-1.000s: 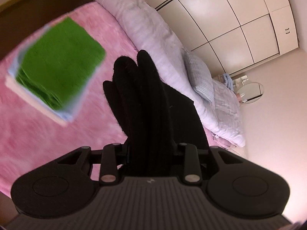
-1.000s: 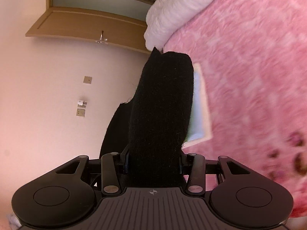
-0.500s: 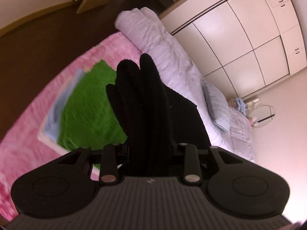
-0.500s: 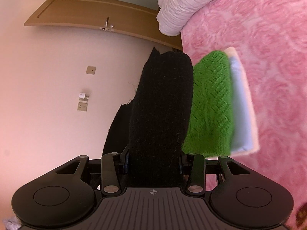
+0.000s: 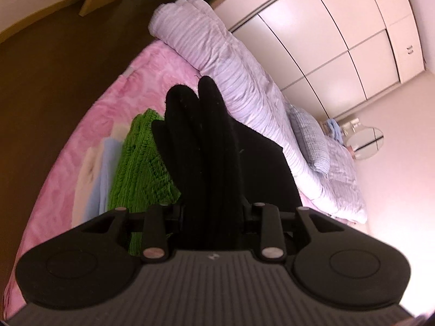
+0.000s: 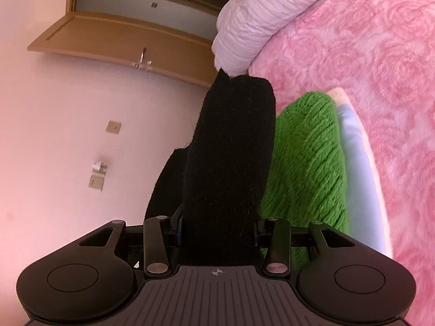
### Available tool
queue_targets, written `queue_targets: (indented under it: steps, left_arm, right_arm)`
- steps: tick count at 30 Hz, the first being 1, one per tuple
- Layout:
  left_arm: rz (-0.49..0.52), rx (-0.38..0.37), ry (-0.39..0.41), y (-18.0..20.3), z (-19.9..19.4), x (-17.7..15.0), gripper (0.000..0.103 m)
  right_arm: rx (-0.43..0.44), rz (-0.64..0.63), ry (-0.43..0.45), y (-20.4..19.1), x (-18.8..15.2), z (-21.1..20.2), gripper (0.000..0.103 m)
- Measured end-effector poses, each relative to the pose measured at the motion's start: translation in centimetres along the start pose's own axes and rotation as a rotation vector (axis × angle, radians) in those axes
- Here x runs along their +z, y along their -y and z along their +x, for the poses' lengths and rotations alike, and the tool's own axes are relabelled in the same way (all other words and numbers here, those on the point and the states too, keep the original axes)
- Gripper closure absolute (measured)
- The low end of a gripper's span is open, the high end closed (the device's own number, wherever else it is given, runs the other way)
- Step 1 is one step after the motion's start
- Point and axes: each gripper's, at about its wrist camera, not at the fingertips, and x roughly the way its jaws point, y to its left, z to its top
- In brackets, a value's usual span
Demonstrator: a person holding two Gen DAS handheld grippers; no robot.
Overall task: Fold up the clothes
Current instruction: 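Carry the black garment with both grippers over the green towel stack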
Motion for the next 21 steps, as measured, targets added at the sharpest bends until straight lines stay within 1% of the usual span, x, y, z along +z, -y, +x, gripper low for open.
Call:
queue_targets:
  steps: [3,5,7,9,10,11,13,16,17,18,19,20,21]
  left_arm:
    - [-0.015,-0.011,-0.018,-1.4,1.8,-0.2,0.075]
    - [-0.031,-0.003,-0.028,-2.7,2.7,-0.6,0.075]
    - [-0.035,-0.016,-0.018,-3.9,2.7,-1.0,0.075]
    - [-0.041,-0.002,-0.024,-4.5,3.0,-1.3,0.073]
    - [-0.043,0.006,-0.028,-4.9,3.2,-1.5,0.071]
    - [-0.066,0.005,-0.026,-5.2,3.2,-1.7,0.07]
    - [-0.077,0.017,-0.025,-5.1,3.0,-1.7,0.07]
    - [-0.022,0.091,-0.02,-3.4,1.4,-1.5,0.07]
    - [0.001,0.122,-0.014,-2.7,0.4,-1.4,0.07]
    - [0.017,0.15,-0.001,-2.1,-0.6,-1.3,0.07]
    - [0.034,0.177,0.013,-1.5,-1.6,-1.3,0.073]
    - [0.057,0.208,0.016,-0.8,-2.6,-1.3,0.073]
    - [0.081,0.24,0.019,0.0,-3.7,-1.4,0.074]
  right_arm:
    - [-0.022,0.0,0.011,1.4,0.5,0.6,0.061]
    - [-0.045,-0.001,0.005,2.2,0.4,1.1,0.061]
    - [-0.084,-0.001,-0.008,3.3,0.1,1.9,0.06]
    - [-0.106,0.015,-0.008,4.3,-0.3,2.3,0.056]
    - [-0.118,0.023,-0.008,4.8,-0.5,2.5,0.054]
    - [-0.133,0.029,-0.006,4.6,-0.5,2.5,0.053]
    - [-0.163,0.039,-0.003,4.2,-0.5,2.5,0.051]
    - [-0.299,-0.061,-0.024,1.3,-0.2,2.2,0.049]
    - [-0.35,-0.104,-0.018,0.3,-0.3,1.9,0.048]
    - [-0.404,-0.146,0.002,-0.8,-0.5,1.3,0.048]
    - [-0.458,-0.189,0.023,-2.0,-0.7,0.7,0.048]
    - [-0.504,-0.226,0.057,-3.1,-1.0,-0.1,0.048]
    - [-0.528,-0.263,0.073,-4.1,-1.5,-0.6,0.048]
